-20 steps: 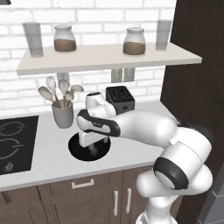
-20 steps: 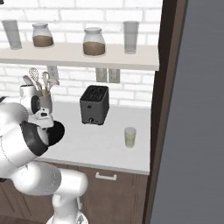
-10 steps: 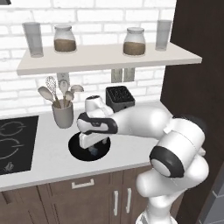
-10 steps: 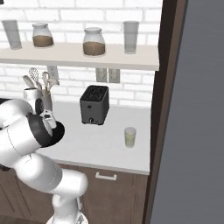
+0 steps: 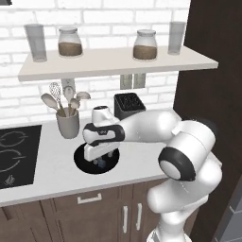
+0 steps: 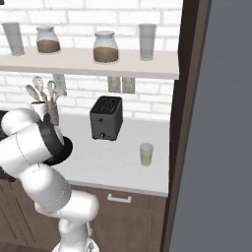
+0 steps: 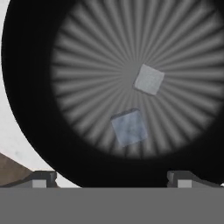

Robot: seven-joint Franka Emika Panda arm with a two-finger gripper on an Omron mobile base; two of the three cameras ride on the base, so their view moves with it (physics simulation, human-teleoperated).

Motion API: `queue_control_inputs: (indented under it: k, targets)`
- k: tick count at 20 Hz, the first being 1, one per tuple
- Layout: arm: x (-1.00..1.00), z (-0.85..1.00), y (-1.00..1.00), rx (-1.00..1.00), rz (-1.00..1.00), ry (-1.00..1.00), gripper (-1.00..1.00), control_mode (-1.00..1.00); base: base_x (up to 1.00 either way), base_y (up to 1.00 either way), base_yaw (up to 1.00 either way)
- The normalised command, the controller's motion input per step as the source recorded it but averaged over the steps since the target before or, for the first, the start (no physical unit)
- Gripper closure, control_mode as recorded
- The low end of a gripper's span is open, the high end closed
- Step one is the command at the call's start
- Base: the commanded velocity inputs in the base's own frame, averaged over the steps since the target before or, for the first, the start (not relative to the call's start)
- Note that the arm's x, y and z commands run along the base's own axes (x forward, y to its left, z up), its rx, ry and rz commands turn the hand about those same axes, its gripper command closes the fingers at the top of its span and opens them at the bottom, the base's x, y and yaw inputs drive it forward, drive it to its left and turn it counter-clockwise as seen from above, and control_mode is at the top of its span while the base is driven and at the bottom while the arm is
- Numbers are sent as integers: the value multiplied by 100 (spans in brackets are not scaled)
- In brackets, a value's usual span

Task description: Grab a lemon wedge from the fridge and one ice cube from the ice bowl, and put them in the glass of lemonade.

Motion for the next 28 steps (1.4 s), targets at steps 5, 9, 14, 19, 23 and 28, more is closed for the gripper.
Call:
queue_control_inputs:
  k: [5, 9, 14, 19, 23, 28]
  targets:
    - [0, -4, 2, 0, 0, -3, -100, -100, 0, 0, 0]
    - [8, -36, 3, 0, 0, -6, -100, -100, 0, 0, 0]
    - [7, -40, 4, 0, 0, -2, -100, -100, 0, 0, 0]
    - [4, 0, 4, 0, 0, 0, -100, -100, 0, 0, 0]
    - [20, 0, 5, 0, 0, 0, -100, -100, 0, 0, 0]
    - [4, 0, 1, 0, 0, 0, -100, -100, 0, 0, 0]
